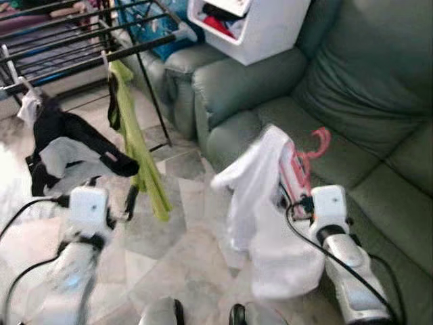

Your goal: Hang hanger

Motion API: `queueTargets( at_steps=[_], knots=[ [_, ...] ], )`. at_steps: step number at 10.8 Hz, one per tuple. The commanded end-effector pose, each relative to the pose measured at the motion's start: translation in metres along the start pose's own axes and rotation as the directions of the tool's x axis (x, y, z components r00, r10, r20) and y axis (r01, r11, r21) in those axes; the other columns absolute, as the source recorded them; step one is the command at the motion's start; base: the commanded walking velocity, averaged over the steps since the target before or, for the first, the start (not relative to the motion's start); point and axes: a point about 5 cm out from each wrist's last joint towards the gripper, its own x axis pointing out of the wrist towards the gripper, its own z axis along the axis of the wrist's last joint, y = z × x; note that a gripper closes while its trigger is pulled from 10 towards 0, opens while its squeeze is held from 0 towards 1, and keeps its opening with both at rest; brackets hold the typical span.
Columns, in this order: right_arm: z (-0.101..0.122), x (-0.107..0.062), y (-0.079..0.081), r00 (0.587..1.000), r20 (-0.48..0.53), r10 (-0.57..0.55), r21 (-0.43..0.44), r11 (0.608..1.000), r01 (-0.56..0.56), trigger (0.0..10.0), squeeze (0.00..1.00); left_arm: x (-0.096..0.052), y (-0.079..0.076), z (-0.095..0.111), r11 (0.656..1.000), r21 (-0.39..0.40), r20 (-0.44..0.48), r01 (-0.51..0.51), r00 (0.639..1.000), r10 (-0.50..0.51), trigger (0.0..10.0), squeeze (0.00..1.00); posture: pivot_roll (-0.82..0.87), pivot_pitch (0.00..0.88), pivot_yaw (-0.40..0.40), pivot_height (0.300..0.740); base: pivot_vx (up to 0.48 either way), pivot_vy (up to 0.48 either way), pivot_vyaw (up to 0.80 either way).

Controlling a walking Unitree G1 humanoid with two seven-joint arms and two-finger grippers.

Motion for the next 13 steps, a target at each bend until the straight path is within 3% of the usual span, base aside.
queueTargets(
  at_steps=[1, 3, 5, 7, 9, 10, 11, 13],
  knots=[
    [0.006, -0.001, -0.001, 0.999, 0.034, 0.009, 0.026, 1.000, -0.010, 10.0, 0.00, -0.003, 0.003, 0.002, 1.000, 0.012, 0.006, 0.001, 1.000, -0.001, 10.0, 0.00, 0.03, 0.092, -0.028, 0.740, 0.000, 0.000, 0.00],
    [0.011, -0.002, 0.003, 0.996, 0.077, 0.042, -0.019, 0.999, -0.041, 10.0, 0.00, -0.007, 0.010, 0.004, 1.000, 0.029, 0.003, -0.010, 1.000, 0.009, 10.0, 0.00, 0.03, 0.099, -0.019, 0.740, 0.000, 0.000, 0.80],
    [0.028, 0.006, 0.013, 0.986, 0.138, 0.091, -0.040, 0.995, -0.087, 10.0, 0.00, 0.003, 0.001, 0.017, 1.000, 0.017, 0.038, -0.010, 0.999, 0.010, 10.0, 0.00, 0.03, 0.103, -0.011, 0.740, 0.000, 0.000, 0.80],
    [0.038, 0.016, 0.012, 0.981, 0.165, 0.100, -0.047, 0.995, -0.093, 10.0, 0.00, 0.010, -0.008, 0.023, 1.000, 0.015, 0.036, -0.027, 0.999, 0.027, 10.0, 0.00, 0.03, 0.104, -0.016, 0.740, 0.000, 0.000, 0.80],
    [0.038, 0.017, 0.013, 0.981, 0.166, 0.098, -0.048, 0.995, -0.091, 10.0, 0.00, 0.007, -0.012, 0.020, 0.998, 0.000, -0.007, -0.065, 0.998, 0.065, 10.0, 0.00, 0.03, 0.103, -0.018, 0.740, 0.000, 0.000, 0.80],
    [0.034, 0.014, 0.018, 0.981, 0.163, 0.105, -0.045, 0.994, -0.099, 10.0, 0.00, 0.001, -0.025, 0.011, 0.999, 0.008, -0.109, 0.032, 0.994, -0.031, 10.0, 0.00, 0.03, 0.103, -0.018, 0.740, 0.000, 0.000, 0.80],
    [0.032, 0.012, 0.021, 0.980, 0.165, 0.112, -0.039, 0.993, -0.107, 10.0, 0.00, 0.000, -0.031, 0.014, 0.995, 0.024, -0.062, 0.095, 0.994, -0.094, 10.0, 0.00, 0.03, 0.096, -0.008, 0.740, 0.000, 0.000, 0.80],
    [0.032, 0.012, 0.024, 0.979, 0.168, 0.120, -0.033, 0.993, -0.116, 10.0, 0.00, 0.007, -0.031, 0.019, 0.999, 0.040, -0.025, 0.037, 0.999, -0.036, 10.0, 0.00, 0.03, 0.093, -0.015, 0.740, 0.000, 0.000, 0.80]
  ],
)
